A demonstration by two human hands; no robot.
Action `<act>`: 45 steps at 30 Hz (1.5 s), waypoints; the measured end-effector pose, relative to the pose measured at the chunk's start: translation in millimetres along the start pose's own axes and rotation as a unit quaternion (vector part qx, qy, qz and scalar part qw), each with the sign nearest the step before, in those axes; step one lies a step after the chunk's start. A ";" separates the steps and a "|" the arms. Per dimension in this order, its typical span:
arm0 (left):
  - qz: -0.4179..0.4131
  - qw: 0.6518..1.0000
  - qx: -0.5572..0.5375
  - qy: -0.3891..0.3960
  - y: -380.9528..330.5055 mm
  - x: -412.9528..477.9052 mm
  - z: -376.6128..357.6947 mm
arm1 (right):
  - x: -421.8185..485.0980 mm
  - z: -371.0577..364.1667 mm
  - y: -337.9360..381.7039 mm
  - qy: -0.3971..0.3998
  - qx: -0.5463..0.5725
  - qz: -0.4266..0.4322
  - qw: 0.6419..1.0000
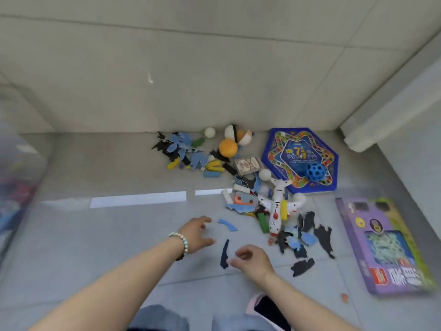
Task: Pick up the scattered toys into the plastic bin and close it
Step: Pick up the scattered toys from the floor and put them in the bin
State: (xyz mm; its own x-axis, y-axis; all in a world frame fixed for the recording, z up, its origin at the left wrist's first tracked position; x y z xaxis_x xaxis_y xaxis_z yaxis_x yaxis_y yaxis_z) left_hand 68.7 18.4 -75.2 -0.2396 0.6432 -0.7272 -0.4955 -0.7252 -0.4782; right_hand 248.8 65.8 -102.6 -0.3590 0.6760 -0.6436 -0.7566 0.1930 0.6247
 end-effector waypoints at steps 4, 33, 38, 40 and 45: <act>-0.085 0.987 0.129 -0.044 -18.4 26.8 -8.6 | 2.0 -12.4 -2.3 -0.094 -0.020 0.059 0.994; 0.073 0.838 -0.539 0.035 -27.0 49.0 -3.8 | 64.2 81.5 77.9 -0.151 -0.019 0.153 0.976; 0.056 0.885 -0.461 -0.028 -15.2 55.8 5.8 | 96.1 71.3 86.9 -0.081 -0.214 0.174 0.958; 0.059 0.885 -0.460 -0.029 -13.1 57.1 5.0 | 102.9 67.8 89.1 -0.077 -0.238 0.172 0.953; 0.105 0.841 -0.531 -0.004 -8.1 59.5 0.1 | 110.2 62.7 88.8 -0.071 -0.232 0.156 0.958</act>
State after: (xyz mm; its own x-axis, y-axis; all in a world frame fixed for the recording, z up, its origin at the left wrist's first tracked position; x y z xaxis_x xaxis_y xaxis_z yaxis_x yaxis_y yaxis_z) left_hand 58.3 62.6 -114.5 -0.2355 0.4723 -0.8494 0.5829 -0.6307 -0.5123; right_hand 176.3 202.0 -90.3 -0.5546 0.7450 -0.3708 -0.7976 -0.3488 0.4921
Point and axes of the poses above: each hand's wrist, its own x-axis towards the middle knuckle, its own z-axis out of the back of the hand, y = z × x, the point moved 9 cm from there along x, towards the middle knuckle, and after that the axes turned 6 degrees about z, right-handed, at the moved point
